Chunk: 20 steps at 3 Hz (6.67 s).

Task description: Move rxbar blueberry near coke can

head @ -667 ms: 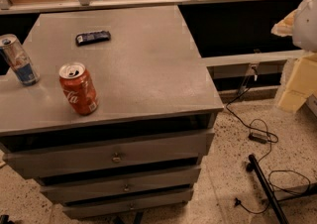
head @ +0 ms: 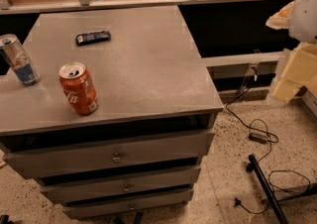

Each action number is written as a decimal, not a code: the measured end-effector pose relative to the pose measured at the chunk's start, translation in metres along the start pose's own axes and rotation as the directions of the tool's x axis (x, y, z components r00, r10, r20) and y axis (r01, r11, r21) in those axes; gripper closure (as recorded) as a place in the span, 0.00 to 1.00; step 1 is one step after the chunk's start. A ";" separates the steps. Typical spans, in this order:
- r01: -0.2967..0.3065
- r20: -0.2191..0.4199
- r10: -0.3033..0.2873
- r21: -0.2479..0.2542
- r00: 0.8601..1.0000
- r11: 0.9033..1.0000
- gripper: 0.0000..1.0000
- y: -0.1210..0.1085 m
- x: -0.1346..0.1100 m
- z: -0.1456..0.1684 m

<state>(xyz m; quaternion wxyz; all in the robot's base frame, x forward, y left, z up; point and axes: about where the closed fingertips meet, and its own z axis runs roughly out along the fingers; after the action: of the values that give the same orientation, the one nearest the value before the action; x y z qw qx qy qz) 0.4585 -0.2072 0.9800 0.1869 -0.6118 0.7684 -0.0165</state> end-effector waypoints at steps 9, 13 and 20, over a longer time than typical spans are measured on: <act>0.062 0.768 0.070 -0.142 0.637 0.988 0.00 -0.179 -0.415 0.124; -0.032 0.701 0.176 -0.214 0.691 0.976 0.00 -0.176 -0.425 0.249; -0.032 0.697 0.195 -0.240 0.690 0.970 0.00 -0.179 -0.422 0.320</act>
Offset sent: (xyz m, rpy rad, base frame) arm 0.2473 0.2196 0.0212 0.2337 -0.1127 0.3043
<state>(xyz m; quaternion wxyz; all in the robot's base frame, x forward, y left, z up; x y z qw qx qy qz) 0.8012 0.2127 0.8408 0.4064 -0.5368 0.6688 0.3152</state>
